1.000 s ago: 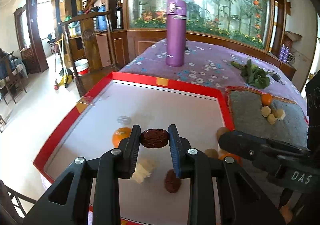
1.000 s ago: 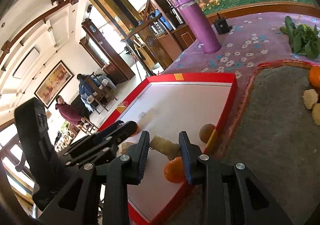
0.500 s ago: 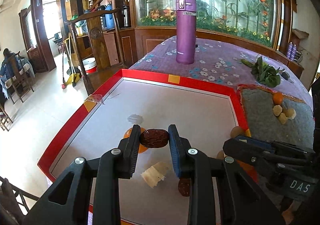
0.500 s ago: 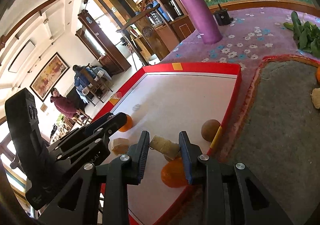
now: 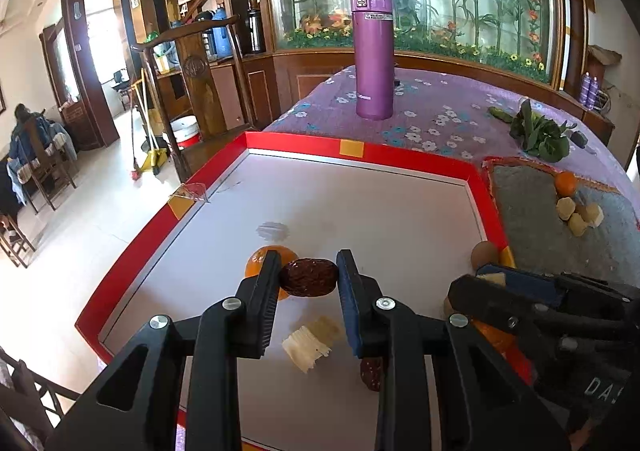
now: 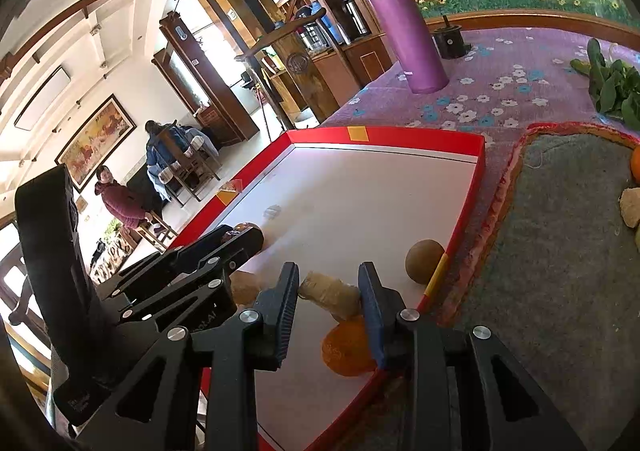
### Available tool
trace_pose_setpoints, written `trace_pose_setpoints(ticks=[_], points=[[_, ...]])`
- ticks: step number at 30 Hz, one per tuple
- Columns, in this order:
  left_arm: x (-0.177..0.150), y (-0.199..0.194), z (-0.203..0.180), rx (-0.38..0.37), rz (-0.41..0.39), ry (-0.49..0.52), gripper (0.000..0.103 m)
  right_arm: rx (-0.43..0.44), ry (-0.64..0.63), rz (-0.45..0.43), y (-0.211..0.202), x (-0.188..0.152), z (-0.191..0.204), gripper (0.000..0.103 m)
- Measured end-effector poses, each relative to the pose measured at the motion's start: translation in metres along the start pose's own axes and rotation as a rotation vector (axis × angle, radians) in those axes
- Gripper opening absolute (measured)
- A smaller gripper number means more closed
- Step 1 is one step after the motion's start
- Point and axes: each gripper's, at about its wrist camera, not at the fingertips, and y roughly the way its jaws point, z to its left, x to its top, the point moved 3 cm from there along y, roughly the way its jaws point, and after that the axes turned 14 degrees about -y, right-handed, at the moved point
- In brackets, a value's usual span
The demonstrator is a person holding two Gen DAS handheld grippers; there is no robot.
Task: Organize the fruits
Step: 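Carry the date and cube over the white tray and open both tools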
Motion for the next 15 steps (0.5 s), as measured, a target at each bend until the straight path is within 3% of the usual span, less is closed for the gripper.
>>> trace_pose_setpoints(ticks=[2, 4, 6, 11, 12, 15], points=[[-0.001, 0.0, -0.001, 0.018, -0.01, 0.006, 0.026, -0.01, -0.01, 0.0, 0.0, 0.0, 0.001, 0.034], [-0.002, -0.001, -0.003, 0.037, -0.029, 0.021, 0.036, 0.001, -0.009, -0.007, -0.003, 0.002, 0.002, 0.036], [-0.004, -0.007, -0.005, 0.075, -0.071, 0.023, 0.071, 0.01, 0.002, -0.021, -0.009, 0.003, 0.0, 0.043], [-0.001, -0.037, -0.017, 0.114, -0.232, 0.051, 0.081, 0.021, 0.045, -0.086, -0.038, 0.01, -0.009, 0.048], [0.0, -0.042, -0.019, 0.114, -0.253, 0.046, 0.085, 0.011, 0.047, -0.092, -0.045, 0.015, -0.013, 0.049], [0.001, -0.057, -0.031, 0.072, -0.299, 0.018, 0.086, -0.023, 0.03, -0.123, -0.077, 0.037, -0.028, 0.052]])
